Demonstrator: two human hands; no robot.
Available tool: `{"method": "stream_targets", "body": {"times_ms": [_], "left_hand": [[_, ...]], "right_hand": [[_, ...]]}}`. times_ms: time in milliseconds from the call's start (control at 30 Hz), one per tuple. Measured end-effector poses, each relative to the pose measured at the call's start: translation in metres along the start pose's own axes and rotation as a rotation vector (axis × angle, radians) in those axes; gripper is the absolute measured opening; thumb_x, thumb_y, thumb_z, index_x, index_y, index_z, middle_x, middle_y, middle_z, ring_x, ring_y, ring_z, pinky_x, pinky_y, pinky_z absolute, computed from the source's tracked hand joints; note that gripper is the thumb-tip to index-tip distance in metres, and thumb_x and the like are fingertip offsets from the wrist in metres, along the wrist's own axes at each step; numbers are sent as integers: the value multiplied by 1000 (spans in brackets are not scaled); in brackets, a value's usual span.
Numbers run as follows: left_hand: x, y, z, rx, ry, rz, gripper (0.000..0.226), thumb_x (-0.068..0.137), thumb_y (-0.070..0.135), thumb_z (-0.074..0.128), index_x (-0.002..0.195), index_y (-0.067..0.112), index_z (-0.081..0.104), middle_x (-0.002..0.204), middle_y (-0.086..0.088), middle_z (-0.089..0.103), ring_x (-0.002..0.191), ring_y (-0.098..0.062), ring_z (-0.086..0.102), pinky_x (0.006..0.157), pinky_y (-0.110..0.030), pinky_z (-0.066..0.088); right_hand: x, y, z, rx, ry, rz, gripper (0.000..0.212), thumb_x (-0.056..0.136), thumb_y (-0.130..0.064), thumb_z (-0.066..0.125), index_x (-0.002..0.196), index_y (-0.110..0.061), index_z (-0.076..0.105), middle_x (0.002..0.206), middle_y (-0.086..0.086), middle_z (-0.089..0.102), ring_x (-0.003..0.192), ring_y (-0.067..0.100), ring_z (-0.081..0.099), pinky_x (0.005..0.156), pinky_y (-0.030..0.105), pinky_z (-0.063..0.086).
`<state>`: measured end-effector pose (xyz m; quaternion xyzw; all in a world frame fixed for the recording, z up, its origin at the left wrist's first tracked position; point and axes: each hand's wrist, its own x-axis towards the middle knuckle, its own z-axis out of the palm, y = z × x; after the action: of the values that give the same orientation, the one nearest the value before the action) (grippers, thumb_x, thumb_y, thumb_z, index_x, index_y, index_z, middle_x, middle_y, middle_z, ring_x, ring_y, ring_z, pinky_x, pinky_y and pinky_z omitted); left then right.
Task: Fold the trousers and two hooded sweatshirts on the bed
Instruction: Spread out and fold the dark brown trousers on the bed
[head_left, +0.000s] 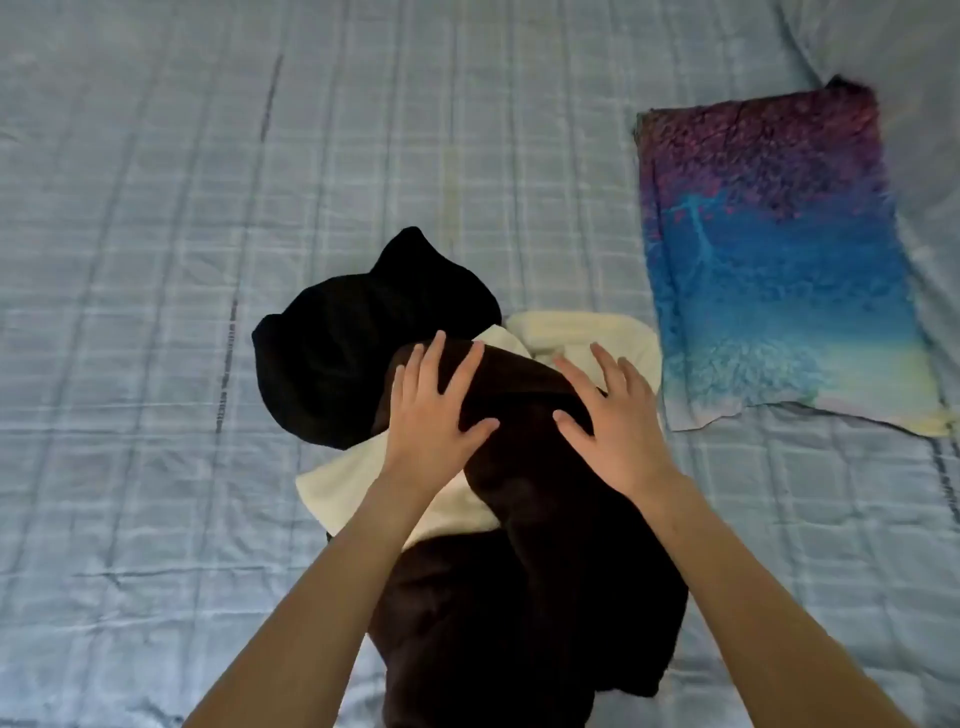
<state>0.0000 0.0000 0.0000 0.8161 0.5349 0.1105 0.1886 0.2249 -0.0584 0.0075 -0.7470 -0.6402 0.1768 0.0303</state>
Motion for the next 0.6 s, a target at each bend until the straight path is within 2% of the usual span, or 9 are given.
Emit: {"method": "stream_targets", "body": {"times_ms": [67, 133, 200, 300, 367, 467, 533, 600], "left_hand": [[17, -6, 12, 30, -162, -67, 83, 83, 62, 61, 153, 43, 20, 163, -6, 14, 149, -35, 9, 119, -55, 10], [26, -13, 24, 82, -333, -87, 69, 90, 67, 44, 151, 47, 18, 164, -1, 12, 150, -34, 5, 120, -55, 9], [22, -16, 33, 141, -346, -43, 57, 96, 63, 32, 150, 49, 22, 164, 1, 15, 149, -34, 9, 118, -53, 17], [18, -20, 30, 193, -305, -25, 49, 98, 57, 32, 147, 50, 30, 161, 3, 24, 144, -33, 21, 107, -51, 33], [18, -22, 27, 202, -306, -20, 45, 99, 52, 37, 145, 47, 38, 157, 4, 32, 139, -34, 29, 101, -51, 40], [14, -19, 25, 107, -215, 4, 36, 99, 40, 45, 132, 35, 58, 140, 2, 54, 120, -33, 46, 89, -51, 49], [12, -20, 23, 17, -106, 2, 29, 99, 32, 50, 123, 27, 65, 123, 1, 63, 102, -31, 51, 83, -48, 51], [6, -15, 16, -64, -57, 16, 25, 100, 26, 53, 121, 22, 66, 114, 1, 66, 94, -26, 52, 85, -42, 49]], "right_hand": [[12, 12, 10, 13, -139, 57, 65, 91, -66, 37, 151, -52, 16, 160, 15, 26, 134, 46, 38, 110, 56, 36], [9, 25, 25, 57, -240, 60, 69, 92, -65, 44, 149, -59, 6, 157, 12, 28, 126, 43, 45, 107, 51, 39], [-7, 32, 37, 42, -238, 59, 72, 91, -69, 43, 148, -62, 0, 155, 11, 30, 126, 42, 47, 108, 52, 37], [-26, 45, 45, 43, -224, 164, 72, 89, -74, 42, 144, -68, -4, 152, 13, 31, 124, 45, 45, 106, 57, 37], [-34, 47, 49, 173, -253, 206, 71, 91, -67, 49, 144, -68, 2, 140, 12, 36, 112, 40, 50, 101, 52, 44], [-41, 42, 45, 392, -208, 162, 65, 97, -40, 58, 146, -61, 21, 118, 4, 40, 97, 25, 58, 95, 38, 51], [-44, 38, 41, 479, -146, 141, 60, 96, -27, 61, 145, -52, 35, 114, 1, 40, 90, 14, 59, 94, 30, 52], [-54, 34, 30, 583, -63, 163, 57, 94, -23, 64, 140, -51, 44, 110, -2, 43, 93, 4, 56, 94, 20, 48]]}}
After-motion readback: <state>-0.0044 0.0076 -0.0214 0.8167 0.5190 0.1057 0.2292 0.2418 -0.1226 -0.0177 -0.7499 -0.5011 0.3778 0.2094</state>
